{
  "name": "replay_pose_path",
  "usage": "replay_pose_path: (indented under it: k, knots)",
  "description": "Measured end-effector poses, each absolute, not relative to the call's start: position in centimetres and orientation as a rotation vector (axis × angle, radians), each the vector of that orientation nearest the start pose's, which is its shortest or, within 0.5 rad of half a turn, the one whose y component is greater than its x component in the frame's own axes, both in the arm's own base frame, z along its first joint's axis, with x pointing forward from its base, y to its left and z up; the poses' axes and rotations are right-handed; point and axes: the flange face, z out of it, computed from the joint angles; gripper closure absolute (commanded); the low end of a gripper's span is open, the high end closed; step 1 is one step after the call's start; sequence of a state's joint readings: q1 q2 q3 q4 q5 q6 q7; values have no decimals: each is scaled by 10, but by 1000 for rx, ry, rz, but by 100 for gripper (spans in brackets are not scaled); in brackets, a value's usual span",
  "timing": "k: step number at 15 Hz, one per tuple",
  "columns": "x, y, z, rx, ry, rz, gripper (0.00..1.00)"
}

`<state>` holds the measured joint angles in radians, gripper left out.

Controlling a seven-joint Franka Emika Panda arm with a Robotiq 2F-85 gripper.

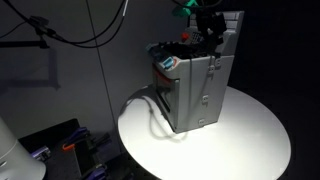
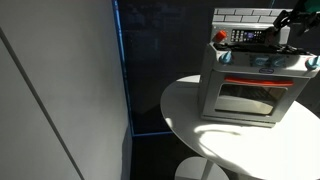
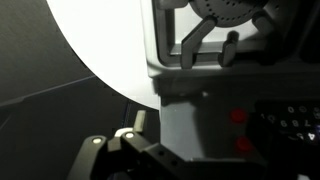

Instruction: Press the top right orange button on the stove

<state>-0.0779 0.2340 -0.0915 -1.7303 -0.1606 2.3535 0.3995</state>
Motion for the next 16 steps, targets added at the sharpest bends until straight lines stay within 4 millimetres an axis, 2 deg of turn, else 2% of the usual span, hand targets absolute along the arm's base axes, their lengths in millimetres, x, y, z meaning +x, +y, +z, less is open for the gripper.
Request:
replay_pose_path:
  k: [16]
  knots:
    - [658, -114, 488, -3090, 765, -670, 0]
